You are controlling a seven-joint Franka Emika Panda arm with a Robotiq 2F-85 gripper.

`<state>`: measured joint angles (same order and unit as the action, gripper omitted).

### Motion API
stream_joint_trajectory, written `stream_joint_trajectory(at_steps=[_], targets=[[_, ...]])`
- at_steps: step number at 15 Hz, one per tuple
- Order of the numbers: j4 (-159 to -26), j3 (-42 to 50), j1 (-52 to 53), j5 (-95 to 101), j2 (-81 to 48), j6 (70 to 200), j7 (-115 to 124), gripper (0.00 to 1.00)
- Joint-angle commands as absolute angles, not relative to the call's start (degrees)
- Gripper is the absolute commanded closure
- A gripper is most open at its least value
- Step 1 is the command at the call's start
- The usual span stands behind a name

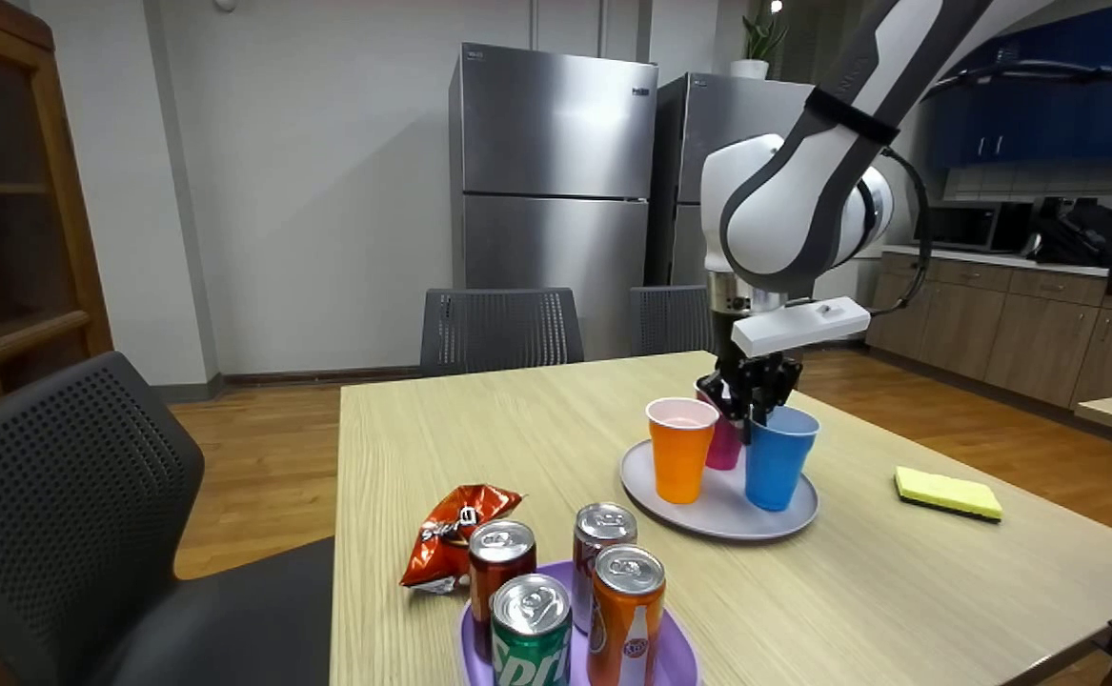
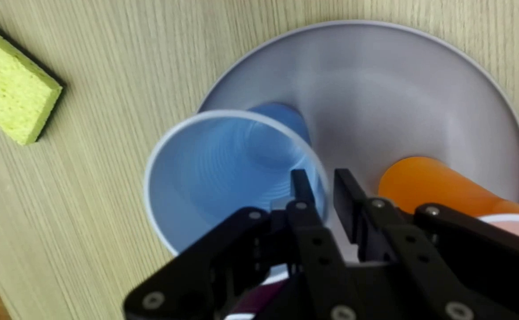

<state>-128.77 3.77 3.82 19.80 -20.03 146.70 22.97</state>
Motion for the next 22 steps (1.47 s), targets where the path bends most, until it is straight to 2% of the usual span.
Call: stream_joint_trajectory(at_steps=[1, 6, 8, 22], targets=[[-128.0, 4.6, 5.0, 18.5, -19.2, 144.5, 21.2, 0.48], [-129.6, 4.7, 5.0, 18.4, -16.8, 145.1, 21.8, 0.09], [-130.3, 4.8, 5.0, 18.4, -15.4, 145.5, 22.2, 0.00], [-140.0, 2.1, 5.7, 21.0, 0.8, 146.3, 27.4, 0.00]])
